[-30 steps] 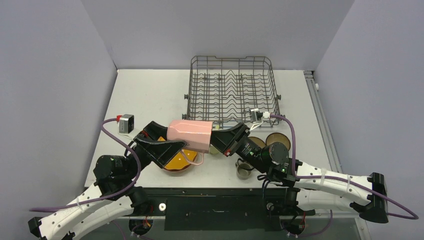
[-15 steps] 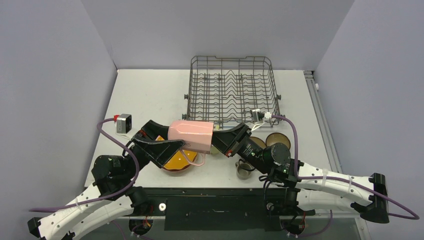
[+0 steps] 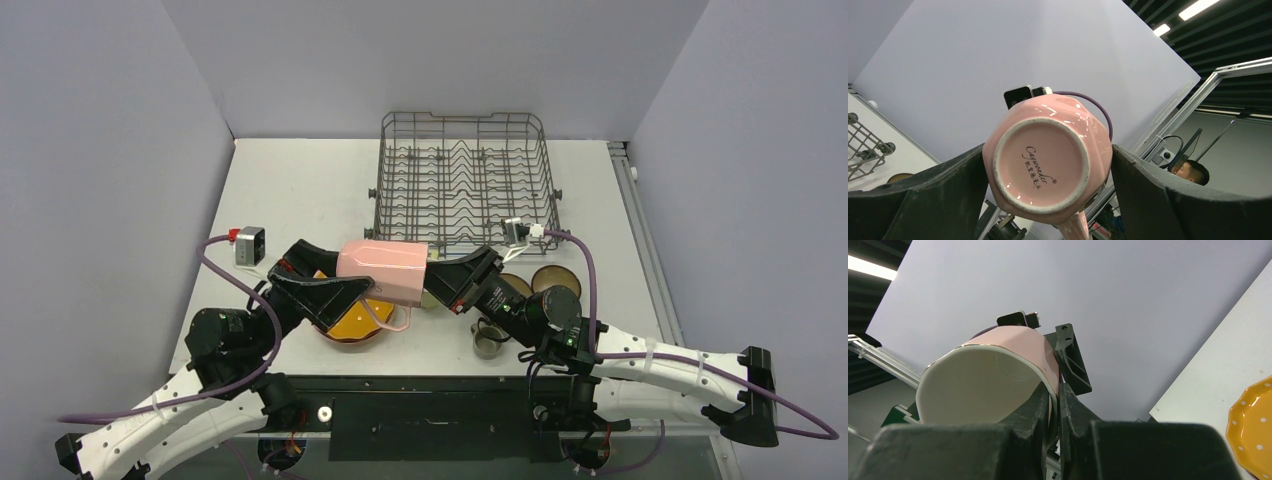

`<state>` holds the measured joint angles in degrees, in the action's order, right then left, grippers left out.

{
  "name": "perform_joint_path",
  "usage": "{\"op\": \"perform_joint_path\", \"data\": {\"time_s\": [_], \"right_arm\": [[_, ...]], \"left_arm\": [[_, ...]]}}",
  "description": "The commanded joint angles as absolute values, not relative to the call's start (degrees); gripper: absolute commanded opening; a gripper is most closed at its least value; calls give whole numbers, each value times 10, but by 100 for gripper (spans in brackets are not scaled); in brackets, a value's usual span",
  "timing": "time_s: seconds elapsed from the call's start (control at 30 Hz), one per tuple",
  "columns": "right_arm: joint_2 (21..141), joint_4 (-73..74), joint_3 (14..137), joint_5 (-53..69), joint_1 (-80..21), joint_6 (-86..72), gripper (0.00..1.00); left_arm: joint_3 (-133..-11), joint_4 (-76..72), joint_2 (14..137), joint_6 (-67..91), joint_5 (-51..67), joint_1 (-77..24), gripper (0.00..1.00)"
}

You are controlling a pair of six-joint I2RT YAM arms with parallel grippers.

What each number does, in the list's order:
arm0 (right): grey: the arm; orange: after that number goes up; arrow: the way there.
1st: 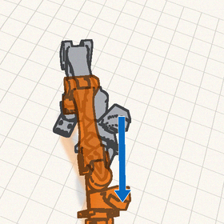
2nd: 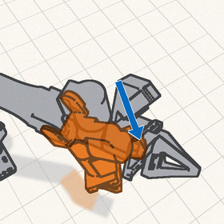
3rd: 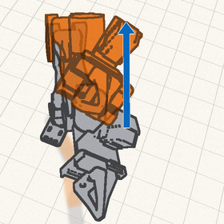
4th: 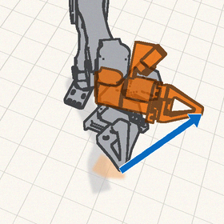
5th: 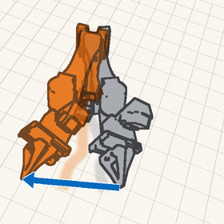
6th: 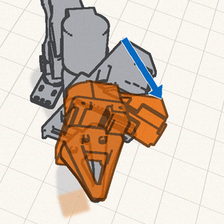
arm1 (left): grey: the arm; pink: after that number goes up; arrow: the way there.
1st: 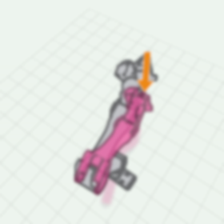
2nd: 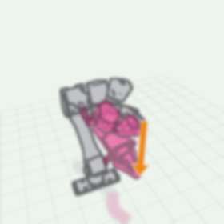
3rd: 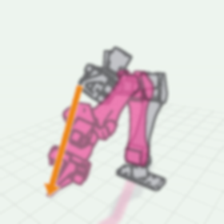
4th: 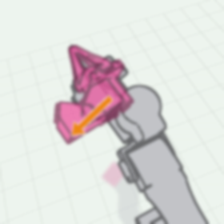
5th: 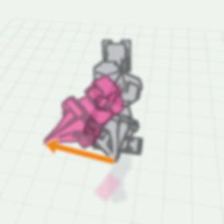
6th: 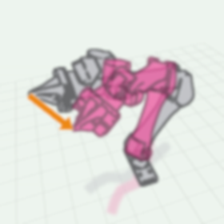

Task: Load the mixed dishes into the dish rack
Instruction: Turn the cup upside down in the dish rack.

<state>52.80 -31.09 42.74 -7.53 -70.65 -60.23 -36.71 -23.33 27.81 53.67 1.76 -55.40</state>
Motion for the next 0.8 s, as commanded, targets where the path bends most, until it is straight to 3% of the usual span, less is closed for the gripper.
{"op": "perform_joint_path", "data": {"time_s": [0.0,0.1,0.23,0.3,0.33,0.37,0.5,0.77], "right_arm": [[514,-356,445,-82,-712,-602,0],[515,-350,446,-79,-712,-600,0],[518,-341,448,-75,-713,-598,0],[517,-333,450,-74,-712,-598,0],[518,-329,450,-74,-712,-598,0],[517,-327,450,-74,-712,-598,0],[509,-318,444,-79,-713,-598,3],[482,-301,431,-93,-712,-594,19]], "left_arm": [[-406,-269,285,529,31,-555,80],[-406,-273,288,528,33,-555,68],[-408,-279,293,527,36,-555,40],[-409,-283,294,526,36,-555,23],[-408,-284,294,526,35,-555,7],[-408,-284,294,527,32,-555,0],[-400,-299,289,526,26,-555,0],[-394,-318,283,517,18,-555,0]]}}
